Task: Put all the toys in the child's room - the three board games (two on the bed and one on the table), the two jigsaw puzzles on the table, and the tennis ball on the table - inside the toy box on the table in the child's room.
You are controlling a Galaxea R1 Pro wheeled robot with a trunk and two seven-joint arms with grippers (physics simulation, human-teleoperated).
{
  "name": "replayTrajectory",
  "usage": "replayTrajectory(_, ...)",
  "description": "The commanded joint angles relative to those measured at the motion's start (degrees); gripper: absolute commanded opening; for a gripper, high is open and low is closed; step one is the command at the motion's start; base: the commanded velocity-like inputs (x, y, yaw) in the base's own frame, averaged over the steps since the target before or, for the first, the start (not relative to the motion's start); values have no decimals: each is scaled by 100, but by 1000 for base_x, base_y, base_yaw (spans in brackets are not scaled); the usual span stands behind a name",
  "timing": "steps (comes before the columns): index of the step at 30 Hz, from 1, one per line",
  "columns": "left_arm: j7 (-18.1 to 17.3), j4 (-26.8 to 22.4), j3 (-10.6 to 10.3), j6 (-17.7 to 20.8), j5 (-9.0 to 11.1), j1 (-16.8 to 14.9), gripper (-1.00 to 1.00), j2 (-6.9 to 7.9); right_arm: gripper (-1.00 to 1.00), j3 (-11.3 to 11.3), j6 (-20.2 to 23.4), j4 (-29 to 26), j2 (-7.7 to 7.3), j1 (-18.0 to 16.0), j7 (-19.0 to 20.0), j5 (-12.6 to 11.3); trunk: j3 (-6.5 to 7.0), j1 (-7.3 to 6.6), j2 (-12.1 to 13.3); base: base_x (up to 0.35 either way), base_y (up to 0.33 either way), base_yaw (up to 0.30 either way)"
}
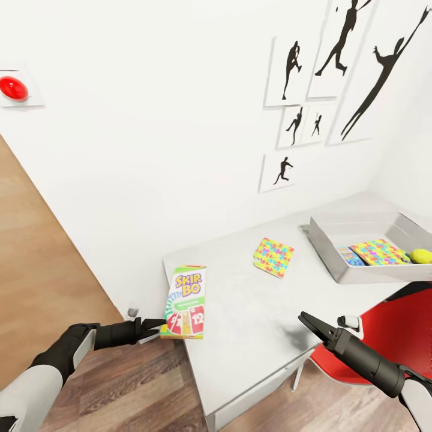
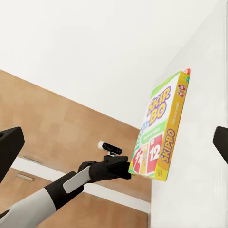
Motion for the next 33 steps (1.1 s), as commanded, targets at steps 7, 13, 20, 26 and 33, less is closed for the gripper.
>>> replayTrajectory(7, -11, 1, 3, 49, 11, -3, 100, -1, 100, 2, 32, 0, -1, -3, 3, -20, -5, 0, -4, 0, -35, 0)
replayTrajectory(13, -16, 0, 8, 49, 12, -3, 100, -1, 100, 3, 25, 0, 1, -3, 3, -20, -5, 0, -4, 0, -7, 0)
replayTrajectory(20, -18, 0, 8, 49, 7, -3, 100, -1, 100, 4, 24, 0, 0, -3, 3, -20, -5, 0, -4, 0, -5, 0)
replayTrajectory(26, -20, 2, 5, 49, 4, -3, 100, -1, 100, 8, 24, 0, 0, -3, 0, -20, -5, 0, -4, 0, -123, 0)
replayTrajectory(33, -32, 2, 8, 43, 4, -3, 100, -1, 100, 18, 24, 0, 3, -3, -3, -20, -5, 0, -4, 0, -65, 0)
